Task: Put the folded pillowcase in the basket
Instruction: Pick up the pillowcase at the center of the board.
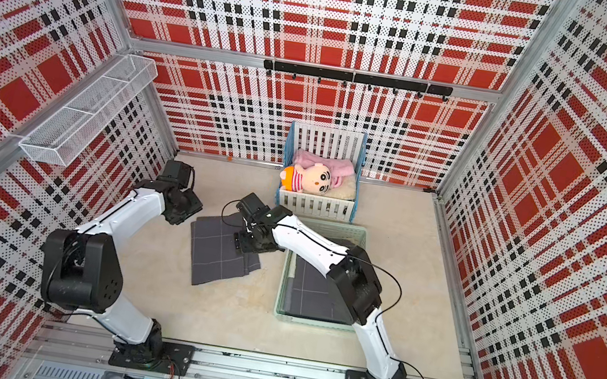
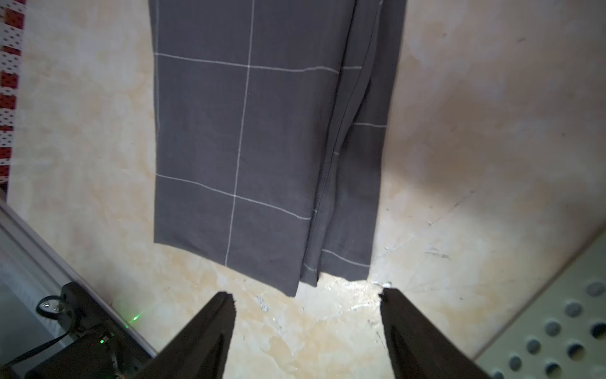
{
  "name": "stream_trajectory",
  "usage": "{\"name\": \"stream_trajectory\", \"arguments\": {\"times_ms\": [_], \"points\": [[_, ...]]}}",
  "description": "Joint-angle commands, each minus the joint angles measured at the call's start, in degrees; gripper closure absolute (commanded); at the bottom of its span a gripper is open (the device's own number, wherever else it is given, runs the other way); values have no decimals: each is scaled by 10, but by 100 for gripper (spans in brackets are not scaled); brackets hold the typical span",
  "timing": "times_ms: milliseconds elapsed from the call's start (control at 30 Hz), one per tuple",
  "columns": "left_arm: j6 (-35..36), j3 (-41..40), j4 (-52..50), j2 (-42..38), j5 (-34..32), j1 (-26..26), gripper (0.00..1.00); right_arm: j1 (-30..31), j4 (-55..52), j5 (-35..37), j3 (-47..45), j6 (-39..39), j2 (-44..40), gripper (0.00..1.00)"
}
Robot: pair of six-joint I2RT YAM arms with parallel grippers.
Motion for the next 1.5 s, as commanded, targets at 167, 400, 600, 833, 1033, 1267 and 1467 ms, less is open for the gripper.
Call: {"name": "stream_trajectory", "arguments": {"times_ms": [167,400,600,833,1033,1267,1467], "points": [[75,3,58,103,39,28,54,-6,-27,11,40,28,64,22],[72,-55,94,129,59,29,56,-1,-28,-22,29,46,88,23],[81,-69,105,150,71,35,63,14,-53,-47,27,54,114,28],[79,-67,112,127,114,34,98,17,-39,-43,22,74,84,77],[61,-54,108,36,159,8,100,18,-39,-1,53,79,24,100],[41,-10,81,-50,162,-48,100,17,-18,25,-5,98,-68,100],[15,33,50,-77,172,-81,100,10,-36,55,-35,99,-128,100]]}}
